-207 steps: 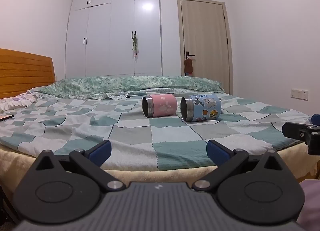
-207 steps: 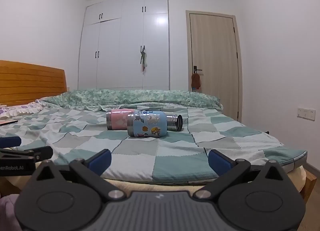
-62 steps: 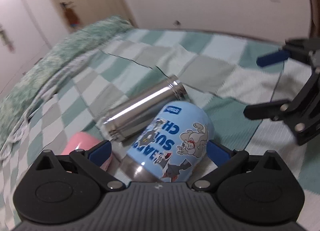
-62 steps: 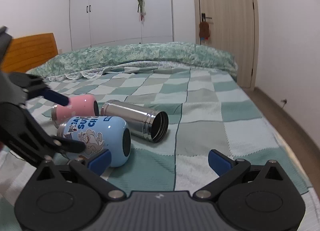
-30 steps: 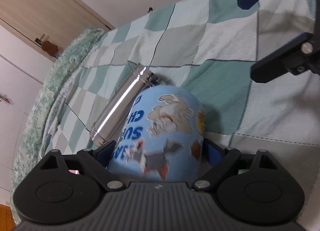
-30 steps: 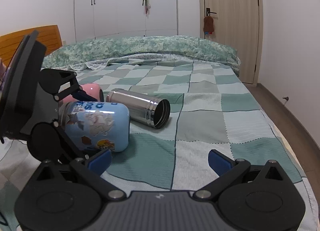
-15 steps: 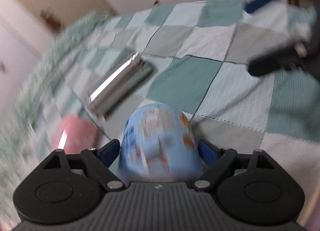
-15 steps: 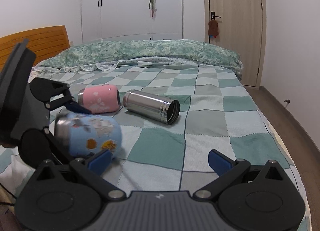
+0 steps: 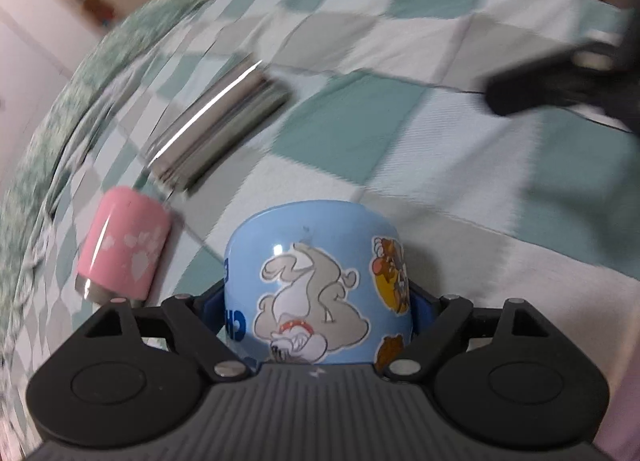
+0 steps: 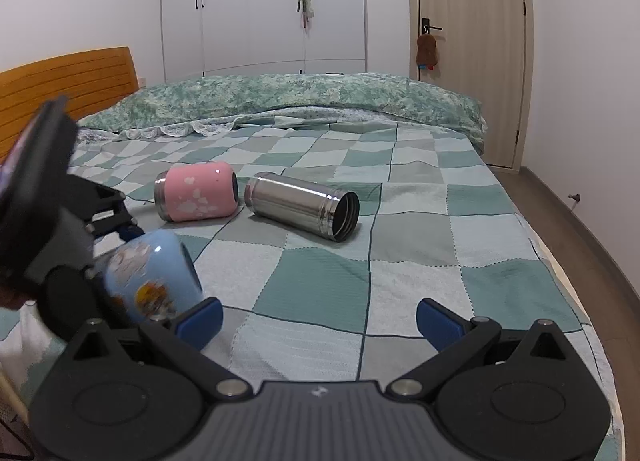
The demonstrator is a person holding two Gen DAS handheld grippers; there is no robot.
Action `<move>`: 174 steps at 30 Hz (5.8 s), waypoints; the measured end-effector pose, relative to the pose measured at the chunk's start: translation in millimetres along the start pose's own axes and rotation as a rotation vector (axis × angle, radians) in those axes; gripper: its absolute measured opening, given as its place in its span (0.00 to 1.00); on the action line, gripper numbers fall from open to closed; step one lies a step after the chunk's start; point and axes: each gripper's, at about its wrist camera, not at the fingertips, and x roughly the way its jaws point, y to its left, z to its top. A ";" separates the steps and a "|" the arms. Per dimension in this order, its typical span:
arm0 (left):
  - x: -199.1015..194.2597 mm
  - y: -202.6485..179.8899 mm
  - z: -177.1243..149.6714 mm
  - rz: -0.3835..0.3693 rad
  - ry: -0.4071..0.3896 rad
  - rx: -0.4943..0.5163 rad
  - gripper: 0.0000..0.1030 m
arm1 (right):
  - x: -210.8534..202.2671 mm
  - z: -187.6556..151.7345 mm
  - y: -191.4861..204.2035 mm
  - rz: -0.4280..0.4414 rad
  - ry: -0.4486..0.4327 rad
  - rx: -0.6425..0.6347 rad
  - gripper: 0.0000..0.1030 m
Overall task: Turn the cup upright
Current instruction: 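Close the left tool on the blue cup and roll it toward the right tool, then grasp the blue cup body with the right tool while the left tool releases it, then rotate the held blue cup upright with the right tool and set it down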
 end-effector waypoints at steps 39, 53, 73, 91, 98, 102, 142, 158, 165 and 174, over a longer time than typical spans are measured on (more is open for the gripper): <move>-146.0 -19.2 -149.4 0.064 -0.334 -0.667 1.00 | -67.8 -6.6 113.9 0.142 0.097 -0.628 1.00; -131.2 -17.4 -188.4 0.124 -0.302 -0.752 1.00 | 2.5 -30.3 202.4 0.194 0.271 -1.346 0.99; -114.8 -3.6 -193.8 0.112 -0.307 -0.724 1.00 | 47.4 6.3 212.4 0.180 0.682 -1.025 0.87; -100.3 7.4 -194.2 0.067 -0.337 -0.766 1.00 | 50.8 31.7 93.2 0.031 0.761 0.263 0.82; -94.7 9.6 -191.4 0.077 -0.314 -0.779 1.00 | 44.4 23.2 89.5 0.008 0.685 0.343 0.82; -95.2 10.2 -192.0 0.085 -0.307 -0.783 1.00 | 47.1 25.2 90.8 0.009 0.690 0.334 0.82; -100.3 19.2 -191.2 0.126 -0.304 -0.839 1.00 | -2.3 8.2 94.7 0.067 0.153 0.051 0.81; -100.7 1.4 -149.9 0.107 -0.322 -0.856 1.00 | -16.7 -18.3 15.5 -0.152 -0.261 -0.013 0.80; -99.5 -8.3 -141.9 0.115 -0.323 -0.860 1.00 | -4.3 -36.8 8.8 -0.145 -0.263 -0.011 0.81; -125.4 -28.2 -153.0 0.200 -0.467 -0.873 1.00 | -47.3 -59.8 22.8 -0.126 -0.372 0.040 1.00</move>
